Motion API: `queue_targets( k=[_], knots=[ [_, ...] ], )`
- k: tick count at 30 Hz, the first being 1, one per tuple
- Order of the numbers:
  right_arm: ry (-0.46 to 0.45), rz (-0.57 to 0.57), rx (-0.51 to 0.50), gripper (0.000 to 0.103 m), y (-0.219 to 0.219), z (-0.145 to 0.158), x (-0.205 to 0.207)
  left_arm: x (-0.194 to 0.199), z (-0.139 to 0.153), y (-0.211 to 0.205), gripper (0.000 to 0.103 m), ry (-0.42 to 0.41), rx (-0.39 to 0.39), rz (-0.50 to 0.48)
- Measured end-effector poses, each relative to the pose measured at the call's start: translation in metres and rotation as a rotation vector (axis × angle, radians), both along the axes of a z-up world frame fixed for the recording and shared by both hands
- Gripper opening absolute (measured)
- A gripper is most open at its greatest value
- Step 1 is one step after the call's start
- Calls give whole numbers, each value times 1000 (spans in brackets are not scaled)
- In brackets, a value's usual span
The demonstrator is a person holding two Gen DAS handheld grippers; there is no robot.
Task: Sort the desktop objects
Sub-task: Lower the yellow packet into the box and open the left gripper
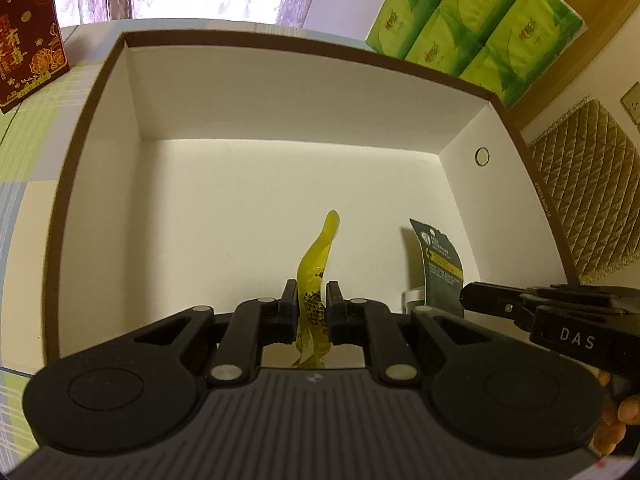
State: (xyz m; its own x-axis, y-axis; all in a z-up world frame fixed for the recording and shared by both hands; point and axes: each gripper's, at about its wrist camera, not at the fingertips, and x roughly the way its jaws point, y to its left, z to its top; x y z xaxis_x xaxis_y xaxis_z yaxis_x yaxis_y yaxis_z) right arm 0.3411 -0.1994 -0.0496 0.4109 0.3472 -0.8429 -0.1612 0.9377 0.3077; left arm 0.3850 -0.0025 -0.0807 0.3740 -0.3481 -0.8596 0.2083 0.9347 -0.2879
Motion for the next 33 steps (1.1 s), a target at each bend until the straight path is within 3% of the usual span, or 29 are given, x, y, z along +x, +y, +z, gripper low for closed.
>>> queue_targets(
  k=[2,3,4,5,6,7,9,11,15,22,33],
  knots=[
    [16,8,-15,3,0,-2,1,0,0,-2,12,3,-1,-4],
    [23,16,-23,20,0,-3,2,1,1,-2,14,2,5,-9],
    [25,25,-31,56,1,-3,2,1,2,-3,19,-3,16,-17],
    [12,29,-49,75,2,-2,0,1,3,-4,28,-8,29,-24],
    [-12,42,-56,82,3,0,-2,1,4,-5,33,-14,44,-30],
    [-25,60,-60,85,6,2,-4,0,5,-5,40,-21,55,-36],
    [-24,88,-92,89,11,3,-4,-1,8,-4,45,-33,62,-49],
    [-29,104,-106,91,14,4,-4,-2,11,-2,61,-40,68,-50],
    [-36,122,-103,93,14,6,-3,-9,21,0,70,-84,79,-70],
    [-125,151,-137,100,16,20,-12,-21,40,3,78,-141,92,-74],
    [-237,137,-115,101,-5,49,-38,-64,76,22,85,-238,102,-40]
  ],
)
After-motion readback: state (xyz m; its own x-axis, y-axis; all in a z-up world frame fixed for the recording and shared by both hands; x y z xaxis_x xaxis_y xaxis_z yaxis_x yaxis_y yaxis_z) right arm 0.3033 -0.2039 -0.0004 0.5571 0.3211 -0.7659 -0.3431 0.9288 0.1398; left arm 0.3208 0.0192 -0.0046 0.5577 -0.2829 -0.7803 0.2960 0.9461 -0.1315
